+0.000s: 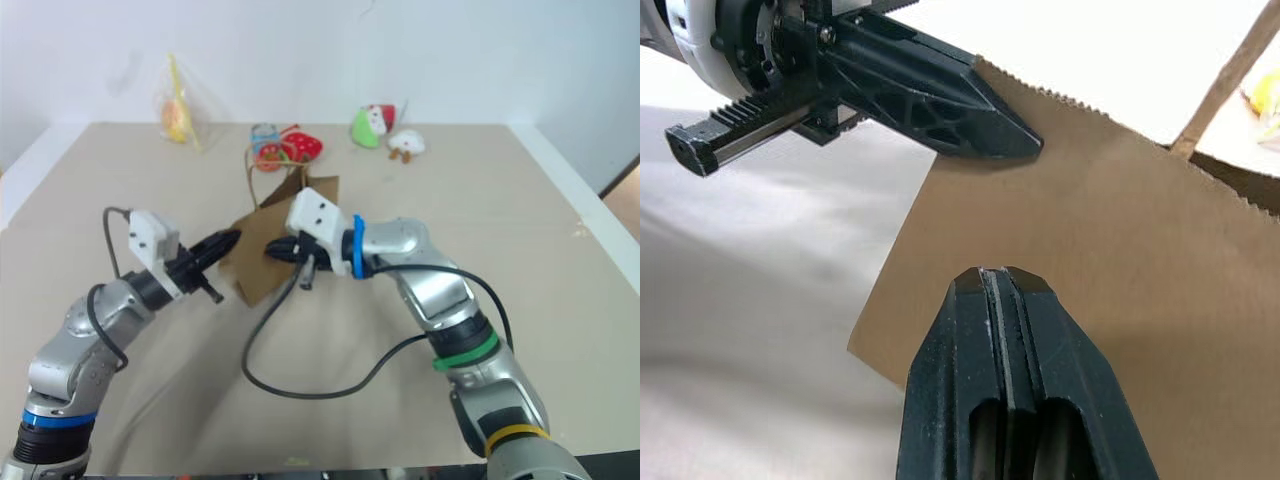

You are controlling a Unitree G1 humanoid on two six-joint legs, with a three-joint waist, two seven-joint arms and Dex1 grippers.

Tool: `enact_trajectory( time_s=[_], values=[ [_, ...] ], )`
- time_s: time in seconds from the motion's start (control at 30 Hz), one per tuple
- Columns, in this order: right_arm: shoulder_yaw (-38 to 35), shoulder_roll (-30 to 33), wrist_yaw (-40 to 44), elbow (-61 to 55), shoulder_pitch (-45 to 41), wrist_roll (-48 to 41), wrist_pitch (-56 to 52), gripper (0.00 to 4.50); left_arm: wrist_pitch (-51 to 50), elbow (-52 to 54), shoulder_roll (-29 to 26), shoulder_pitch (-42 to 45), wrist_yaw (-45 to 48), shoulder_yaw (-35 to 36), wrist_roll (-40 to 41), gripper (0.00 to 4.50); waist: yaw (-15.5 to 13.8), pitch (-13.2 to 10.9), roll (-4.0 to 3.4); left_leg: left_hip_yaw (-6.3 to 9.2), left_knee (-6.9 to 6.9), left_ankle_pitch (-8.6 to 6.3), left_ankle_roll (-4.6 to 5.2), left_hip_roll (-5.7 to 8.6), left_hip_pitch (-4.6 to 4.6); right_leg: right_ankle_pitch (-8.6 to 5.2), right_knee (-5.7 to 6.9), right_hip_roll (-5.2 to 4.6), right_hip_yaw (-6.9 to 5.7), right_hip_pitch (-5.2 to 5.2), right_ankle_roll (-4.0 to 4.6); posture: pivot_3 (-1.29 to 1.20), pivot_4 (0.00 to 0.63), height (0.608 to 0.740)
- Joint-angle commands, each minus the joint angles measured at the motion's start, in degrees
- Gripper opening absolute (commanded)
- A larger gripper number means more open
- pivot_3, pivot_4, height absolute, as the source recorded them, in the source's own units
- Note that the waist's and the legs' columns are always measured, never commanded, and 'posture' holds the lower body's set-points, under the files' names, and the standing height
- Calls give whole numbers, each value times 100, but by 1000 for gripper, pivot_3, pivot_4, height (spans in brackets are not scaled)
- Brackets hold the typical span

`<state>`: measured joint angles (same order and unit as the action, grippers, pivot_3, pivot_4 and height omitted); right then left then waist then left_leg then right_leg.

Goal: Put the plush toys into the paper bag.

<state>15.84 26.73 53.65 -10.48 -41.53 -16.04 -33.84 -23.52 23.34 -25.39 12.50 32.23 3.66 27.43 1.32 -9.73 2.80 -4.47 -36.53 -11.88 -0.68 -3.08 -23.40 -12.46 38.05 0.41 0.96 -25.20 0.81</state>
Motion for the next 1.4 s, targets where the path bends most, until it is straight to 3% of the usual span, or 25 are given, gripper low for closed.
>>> enact_trajectory(
  time_s=[0.03, 0.27, 0.4, 0.67, 1.0, 1.17, 1.4],
  values=[
    [-680, 312, 165, -302, 128, -429, -24, 0, 457, -194, -280, 163, 479, 150, -80, 36, -3, 0, -1, 1, 0, 0, 0, 1, -1, 0, 0, 0, -1, 0, 0, 0, 150, 740],
    [-1649, 1852, 877, 789, 506, -370, 654, 0, 897, -742, -954, 591, 2087, 358, 450, 36, -15, -3, -1, -6, 1, -1, 1, 24, -5, -3, -3, -22, -1, -3, 1, 0, 150, 740],
    [-2222, 2264, 1321, 1266, 273, -833, 711, 0, 862, -702, -1145, 754, 2675, 363, 750, 36, 1, -3, -1, -7, 6, -5, 7, 33, -4, -8, -5, -21, 2, -4, -1, 0, 150, 740],
    [-2672, 2603, 1833, 1301, -304, -1750, -89, 0, 561, -230, -1353, 643, 3515, 72, 1197, 36, 21, -5, -5, 1, 9, -4, 7, 2, 2, -9, -3, 17, -3, -4, 8, 0, 150, 740],
    [-2390, 2799, 2424, 34, -107, -2694, -1081, 0, 1213, -660, -1295, 581, 4192, -317, 766, 36, -2, -8, -9, 0, 9, -5, 6, -2, 3, -10, -3, 8, 0, -3, 9, 0, 150, 740],
    [-2306, 2819, 2412, 1, -59, -2513, -836, 0, 1292, -849, -1257, 1071, 4144, -122, 887, 36, -7, -8, -9, -1, 3, -5, 6, 0, 0, -8, -3, 4, -2, -2, 6, 0, 150, 740],
    [-2326, 2881, 2424, 243, -124, -2376, -709, 0, 995, -73, -1207, 1160, 4020, -160, 1328, 36, 0, -8, -9, -3, 4, -6, 5, 0, -3, -9, -4, 7, 6, -4, 5, 0, 150, 740]
  ],
)
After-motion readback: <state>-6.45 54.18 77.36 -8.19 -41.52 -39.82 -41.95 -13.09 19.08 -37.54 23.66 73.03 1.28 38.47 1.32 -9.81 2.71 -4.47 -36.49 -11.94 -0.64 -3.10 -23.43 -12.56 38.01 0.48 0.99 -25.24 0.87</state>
